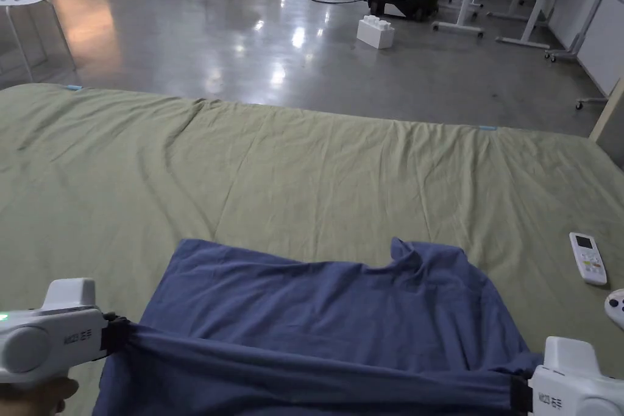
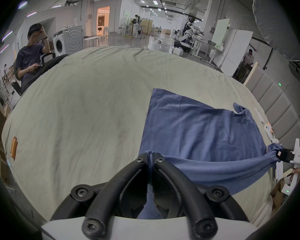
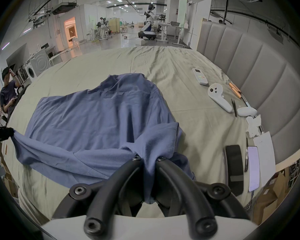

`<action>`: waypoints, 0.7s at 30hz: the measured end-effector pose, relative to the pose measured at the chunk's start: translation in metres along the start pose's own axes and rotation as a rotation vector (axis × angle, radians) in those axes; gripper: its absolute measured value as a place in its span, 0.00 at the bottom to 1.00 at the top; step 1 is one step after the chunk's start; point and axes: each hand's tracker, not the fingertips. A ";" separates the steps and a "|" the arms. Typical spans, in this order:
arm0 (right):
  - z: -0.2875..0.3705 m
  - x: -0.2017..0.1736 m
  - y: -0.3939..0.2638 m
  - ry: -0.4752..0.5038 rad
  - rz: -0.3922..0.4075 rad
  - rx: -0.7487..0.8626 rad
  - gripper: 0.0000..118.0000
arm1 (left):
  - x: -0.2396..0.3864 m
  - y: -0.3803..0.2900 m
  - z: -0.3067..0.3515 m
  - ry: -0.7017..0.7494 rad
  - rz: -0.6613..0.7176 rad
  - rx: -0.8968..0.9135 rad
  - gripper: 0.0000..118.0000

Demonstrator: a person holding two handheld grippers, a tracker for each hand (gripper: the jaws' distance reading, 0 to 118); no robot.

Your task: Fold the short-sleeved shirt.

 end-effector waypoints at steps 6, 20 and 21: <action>-0.049 -0.005 0.015 -0.019 0.005 -0.066 0.07 | 0.016 0.022 -0.054 0.022 -0.055 -0.050 0.04; -0.033 -0.004 0.011 -0.010 0.010 0.093 0.68 | 0.008 0.020 -0.073 0.086 -0.090 -0.065 0.44; -0.022 -0.006 0.013 -0.011 0.009 0.149 0.69 | 0.009 0.022 -0.064 0.079 -0.085 -0.032 0.46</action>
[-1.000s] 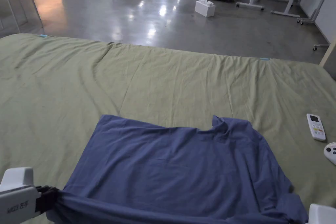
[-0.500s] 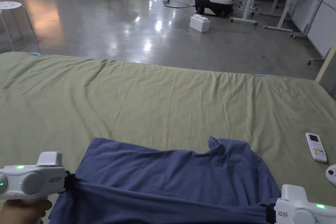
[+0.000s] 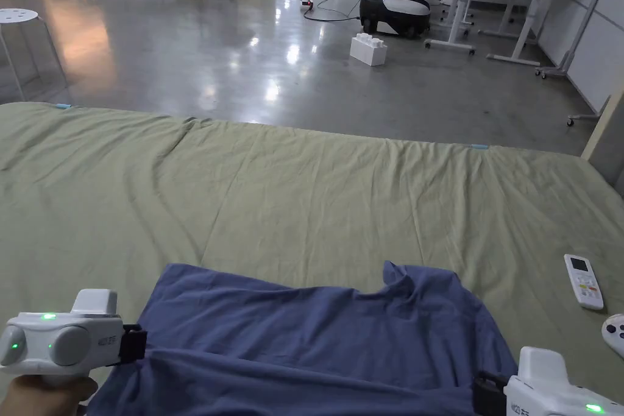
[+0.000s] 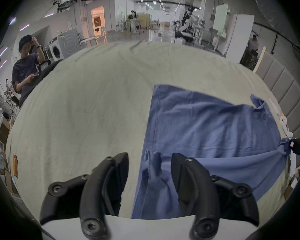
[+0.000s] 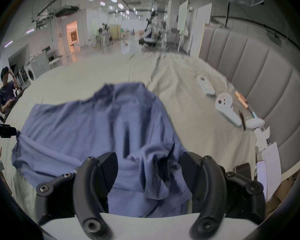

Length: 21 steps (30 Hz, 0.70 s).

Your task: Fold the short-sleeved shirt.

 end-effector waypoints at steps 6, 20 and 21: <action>0.059 -0.023 0.009 0.024 -0.016 0.316 0.79 | 0.015 -0.006 0.070 -0.062 -0.028 0.302 0.46; 0.138 -0.075 -0.003 -0.035 -0.003 0.691 0.02 | 0.059 -0.047 0.174 0.010 -0.032 0.683 0.03; 0.141 -0.075 -0.005 -0.038 0.000 0.694 0.01 | 0.060 -0.047 0.179 0.013 -0.039 0.690 0.00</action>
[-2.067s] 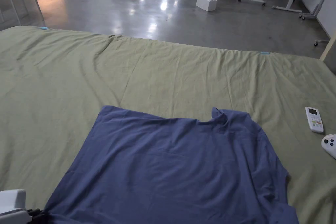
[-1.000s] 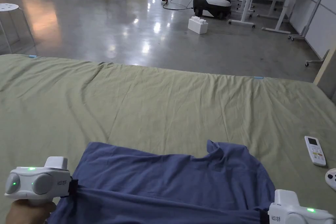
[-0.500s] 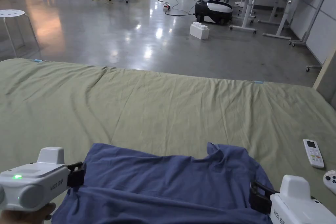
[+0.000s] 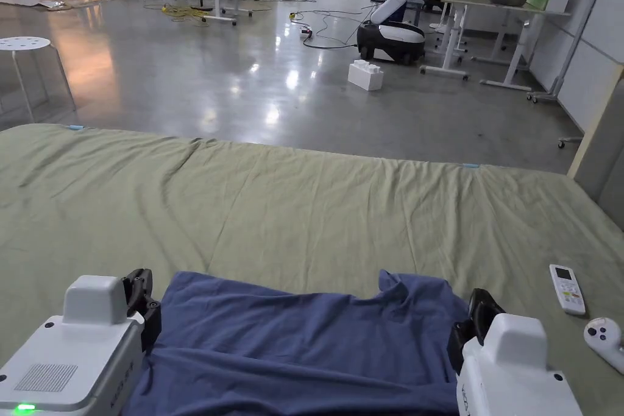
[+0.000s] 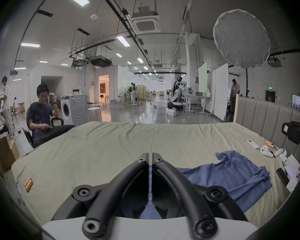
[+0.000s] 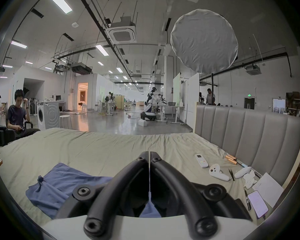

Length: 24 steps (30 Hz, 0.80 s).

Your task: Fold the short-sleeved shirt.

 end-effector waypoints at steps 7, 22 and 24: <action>0.007 0.005 0.003 0.000 0.007 0.017 0.00 | -0.010 0.007 0.011 -0.028 0.018 -0.030 0.00; 0.006 0.009 -0.023 0.026 0.047 -0.088 0.00 | -0.082 -0.083 -0.074 -0.074 0.095 -0.731 0.56; 0.004 0.010 -0.027 0.031 0.050 -0.099 0.01 | -0.081 -0.094 -0.086 -0.048 0.111 -0.770 0.61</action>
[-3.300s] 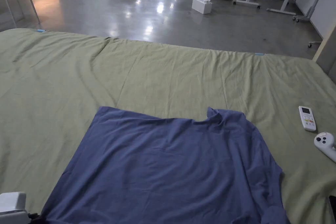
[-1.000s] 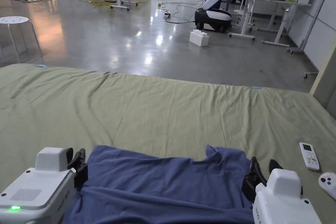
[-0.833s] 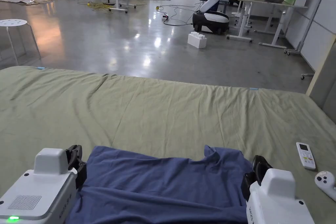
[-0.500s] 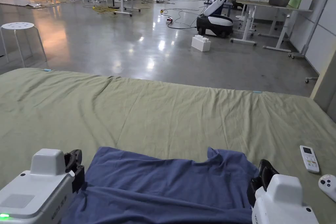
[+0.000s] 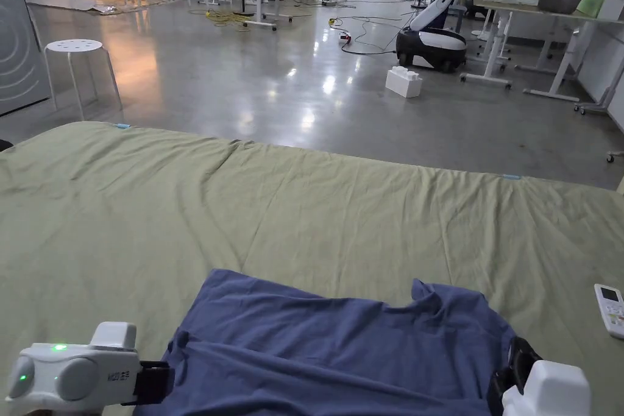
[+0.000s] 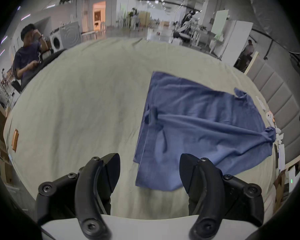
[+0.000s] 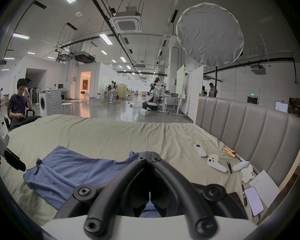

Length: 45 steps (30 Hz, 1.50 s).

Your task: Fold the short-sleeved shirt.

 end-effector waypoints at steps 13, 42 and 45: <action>-0.009 0.004 -0.020 -0.014 0.022 -0.089 0.01 | 0.017 -0.014 -0.042 0.073 -0.064 -0.103 0.29; -0.112 0.066 -0.114 0.059 0.033 -0.947 0.73 | 0.010 -0.019 -0.013 -0.036 -0.052 -0.063 0.05; -0.103 0.060 -0.125 0.060 0.056 -0.995 0.70 | 0.011 -0.019 -0.013 -0.032 -0.048 -0.066 0.05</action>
